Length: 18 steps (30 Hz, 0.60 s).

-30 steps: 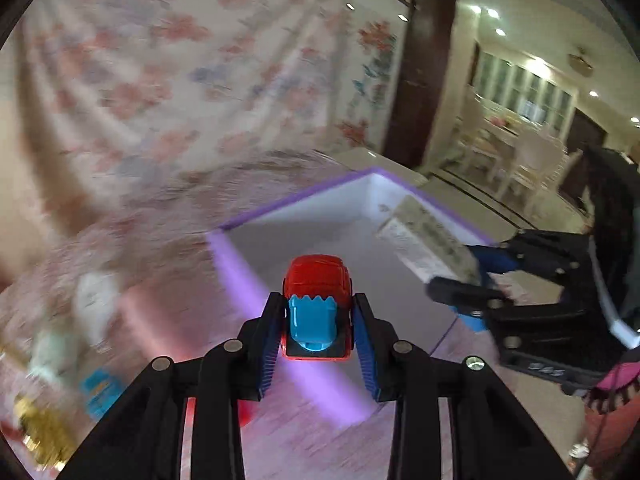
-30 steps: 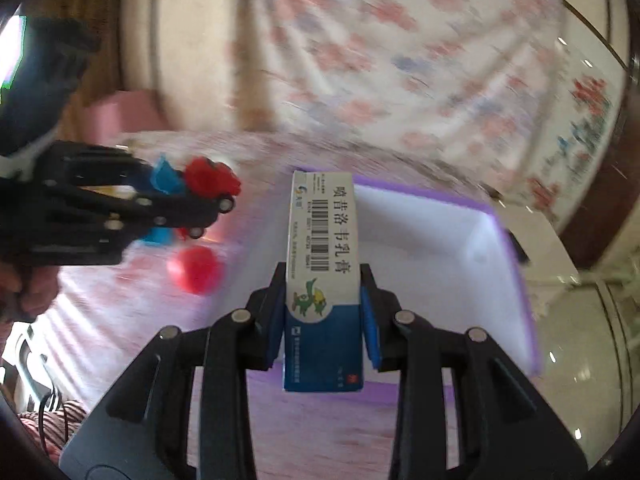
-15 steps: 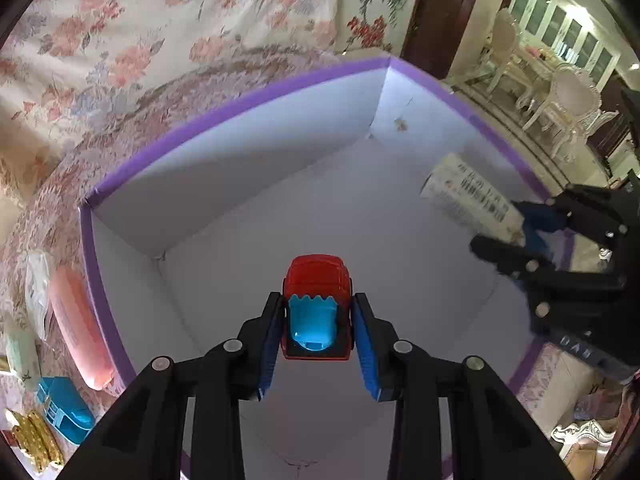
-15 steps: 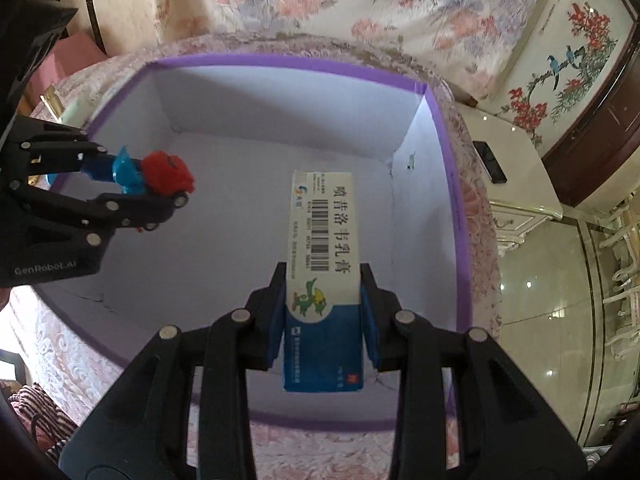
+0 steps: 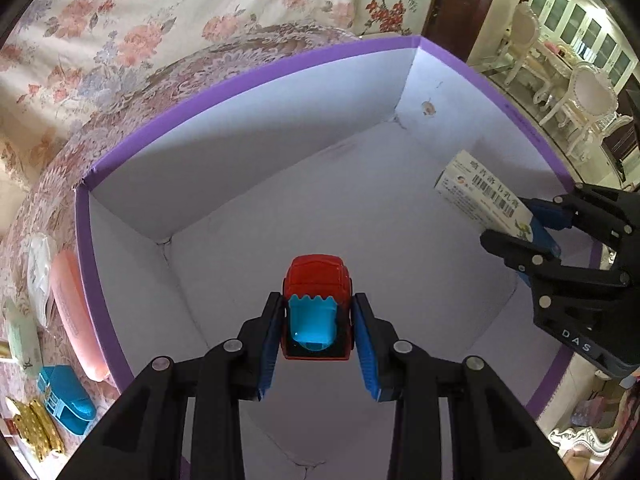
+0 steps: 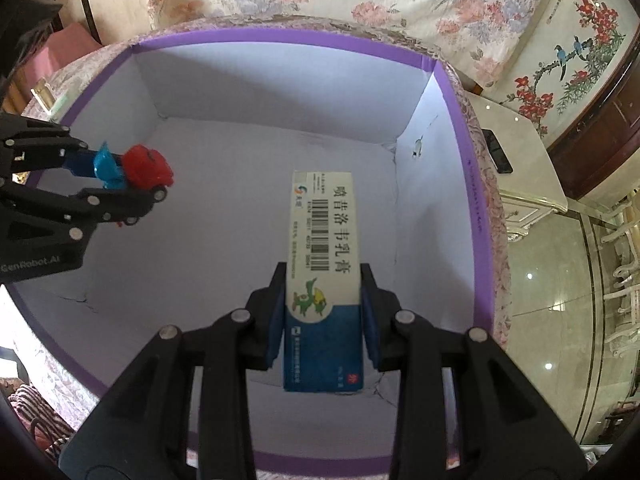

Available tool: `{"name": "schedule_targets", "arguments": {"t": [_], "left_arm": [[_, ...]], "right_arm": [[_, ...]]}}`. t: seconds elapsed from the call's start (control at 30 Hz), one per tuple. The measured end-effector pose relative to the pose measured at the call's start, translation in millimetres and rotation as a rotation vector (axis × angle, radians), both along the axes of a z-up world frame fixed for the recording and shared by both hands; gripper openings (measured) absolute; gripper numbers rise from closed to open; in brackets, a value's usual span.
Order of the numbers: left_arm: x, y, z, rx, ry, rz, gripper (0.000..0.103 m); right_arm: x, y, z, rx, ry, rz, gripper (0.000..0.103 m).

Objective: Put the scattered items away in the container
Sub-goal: 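Carry both items over the purple box and open both tools to drop them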

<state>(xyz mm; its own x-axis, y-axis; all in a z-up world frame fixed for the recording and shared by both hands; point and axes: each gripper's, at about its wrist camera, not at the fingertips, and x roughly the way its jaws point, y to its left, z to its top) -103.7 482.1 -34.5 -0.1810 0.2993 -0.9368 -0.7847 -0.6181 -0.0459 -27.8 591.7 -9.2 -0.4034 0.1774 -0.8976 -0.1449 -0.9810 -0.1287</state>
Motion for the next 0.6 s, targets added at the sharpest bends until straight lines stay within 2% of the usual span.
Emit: {"name": "schedule_targets", "arguments": {"t": [0.27,0.43,0.6], "left_arm": [[-15.6,2.8,-11.3,-0.080,-0.029,0.034,0.036],[-17.0,-0.3,-11.4,-0.074,-0.044,0.029,0.040],[-14.2,-5.3,-5.5,-0.042,-0.028,0.018,0.047]], "right_arm": [[-7.0,5.4,-6.4,-0.028,-0.035,-0.022,0.036],[-9.7,6.5,-8.1,-0.041,-0.035,-0.042,0.037],[-14.0,12.8,-9.5,-0.058,-0.028,-0.056,0.043]]}}
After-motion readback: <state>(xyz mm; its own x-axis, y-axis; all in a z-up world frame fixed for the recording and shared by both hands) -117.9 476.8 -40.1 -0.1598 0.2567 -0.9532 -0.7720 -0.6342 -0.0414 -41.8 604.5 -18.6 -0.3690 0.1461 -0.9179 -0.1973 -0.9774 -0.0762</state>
